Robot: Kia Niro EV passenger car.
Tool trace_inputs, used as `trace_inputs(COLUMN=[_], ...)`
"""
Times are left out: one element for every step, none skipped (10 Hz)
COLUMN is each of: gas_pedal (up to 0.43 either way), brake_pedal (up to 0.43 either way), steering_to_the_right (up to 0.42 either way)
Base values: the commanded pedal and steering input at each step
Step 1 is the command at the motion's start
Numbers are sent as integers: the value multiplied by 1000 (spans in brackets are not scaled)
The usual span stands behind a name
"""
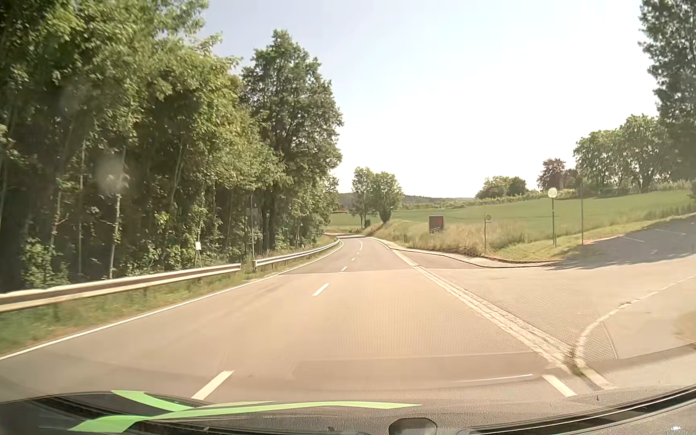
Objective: Follow the waypoints while adhering to traffic rules and regulations
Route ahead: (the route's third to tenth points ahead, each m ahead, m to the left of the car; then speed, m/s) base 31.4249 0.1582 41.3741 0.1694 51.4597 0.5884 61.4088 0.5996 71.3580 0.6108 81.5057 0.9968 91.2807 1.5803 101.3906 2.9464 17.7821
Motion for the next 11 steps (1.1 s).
trace_inputs(gas_pedal=[39, 28, 20, 20, 20, 28, 28, 28, 28, 28, 28], brake_pedal=[0, 0, 0, 0, 0, 0, 0, 0, 0, 0, 0], steering_to_the_right=[-3, -3, -3, -3, -2, 1, 1, 1, 1, 1, 1])
